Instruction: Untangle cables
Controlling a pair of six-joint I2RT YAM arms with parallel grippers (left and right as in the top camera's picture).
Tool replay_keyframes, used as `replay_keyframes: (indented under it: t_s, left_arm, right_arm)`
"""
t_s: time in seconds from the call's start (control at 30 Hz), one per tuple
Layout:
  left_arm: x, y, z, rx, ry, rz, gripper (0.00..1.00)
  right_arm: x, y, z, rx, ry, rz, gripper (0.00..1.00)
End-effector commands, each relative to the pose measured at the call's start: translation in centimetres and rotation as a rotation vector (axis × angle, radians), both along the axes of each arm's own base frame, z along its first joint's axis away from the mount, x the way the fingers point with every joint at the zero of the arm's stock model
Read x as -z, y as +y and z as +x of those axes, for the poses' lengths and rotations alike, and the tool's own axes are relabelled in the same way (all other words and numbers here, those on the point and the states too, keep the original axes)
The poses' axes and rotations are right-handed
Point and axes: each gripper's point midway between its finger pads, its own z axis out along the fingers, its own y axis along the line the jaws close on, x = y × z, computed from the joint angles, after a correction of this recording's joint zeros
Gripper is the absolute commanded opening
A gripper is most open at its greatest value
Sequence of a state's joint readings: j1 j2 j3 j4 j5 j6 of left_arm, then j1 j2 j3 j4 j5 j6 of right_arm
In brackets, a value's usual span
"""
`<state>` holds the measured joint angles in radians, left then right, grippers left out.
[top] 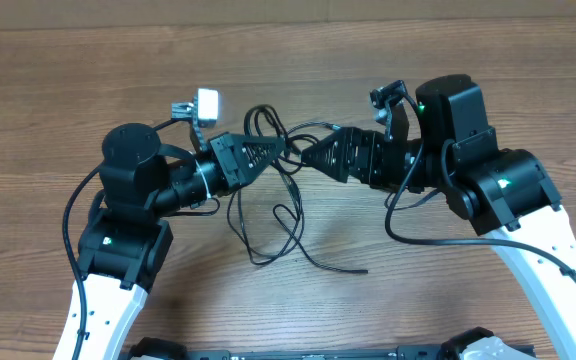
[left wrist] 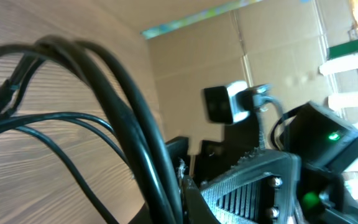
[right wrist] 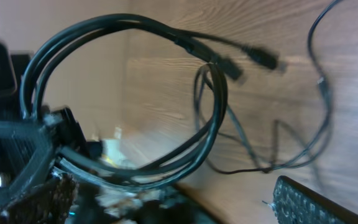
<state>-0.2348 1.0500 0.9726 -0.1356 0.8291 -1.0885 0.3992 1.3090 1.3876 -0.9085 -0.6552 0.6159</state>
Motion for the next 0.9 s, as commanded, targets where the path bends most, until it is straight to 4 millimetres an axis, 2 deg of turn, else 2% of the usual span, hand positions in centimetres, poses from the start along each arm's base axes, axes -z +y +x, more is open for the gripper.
replay_keyframes:
  t_s: [0.0, 0.07, 0.2, 0.33, 0.5, 0.53, 0.57, 0.63, 0.67, 0.7, 0.73, 0.77, 0.8, 0.87]
  left_arm:
    - [-2.6, 0.0, 0.3, -0.021, 0.01, -0.098, 0.04]
    - [-3.5, 0.0, 0.3, -0.018, -0.027, -0.114, 0.04]
    - [-4.2, 0.0, 0.3, -0.018, -0.049, -0.128, 0.04]
    - [-4.2, -0.1, 0.2, -0.013, -0.05, -0.128, 0.04]
    - [-4.2, 0.1, 0.5, -0.028, -0.051, -0.128, 0.04]
    - [-4.2, 0.2, 0.7, -0.042, -0.051, -0.127, 0.04]
    - [-4.2, 0.3, 0.8, -0.053, -0.049, -0.129, 0.04]
    - [-4.6, 0.5, 1.1, -0.07, -0.033, -0.158, 0.04]
    - [-5.1, 0.5, 1.1, -0.071, -0.042, -0.172, 0.04]
    - [-6.0, 0.6, 1.1, -0.072, -0.073, -0.194, 0.04]
    - [-6.7, 0.8, 1.1, -0.074, -0.095, -0.211, 0.04]
    - [-7.8, 1.0, 1.1, -0.076, -0.126, -0.235, 0.04]
    - [-9.5, 1.6, 1.0, -0.078, -0.174, -0.281, 0.04]
    - [-11.3, 2.2, 0.6, -0.075, -0.233, -0.325, 0.04]
  right_arm:
    - [0.0, 1.2, 0.5, 0.089, 0.212, 0.09, 1.0]
    - [0.7, 2.0, 0.8, 0.105, 0.272, 0.101, 1.0]
    - [1.6, 5.9, 0.8, 0.017, 0.35, 0.156, 0.98]
    - [2.2, 7.7, 0.3, -0.028, 0.347, 0.152, 0.99]
    - [2.2, 8.3, -0.3, -0.056, 0.335, 0.147, 0.99]
    - [2.2, 8.3, -0.3, -0.062, 0.325, 0.145, 0.95]
    - [2.2, 8.3, -0.3, -0.075, 0.304, 0.142, 0.84]
    - [2.5, 7.9, 0.1, -0.08, 0.253, 0.116, 0.45]
    - [2.6, 7.8, 0.3, -0.079, 0.235, 0.105, 0.39]
    - [3.0, 7.5, 0.6, -0.079, 0.191, 0.076, 0.28]
    - [3.3, 7.3, 0.9, -0.076, 0.162, 0.052, 0.21]
    - [4.0, 6.8, 1.4, -0.063, 0.125, 0.007, 0.19]
    - [5.3, 5.3, 2.2, -0.009, 0.098, -0.079, 0.17]
    - [6.8, 3.1, 3.4, 0.085, 0.104, -0.176, 0.16]
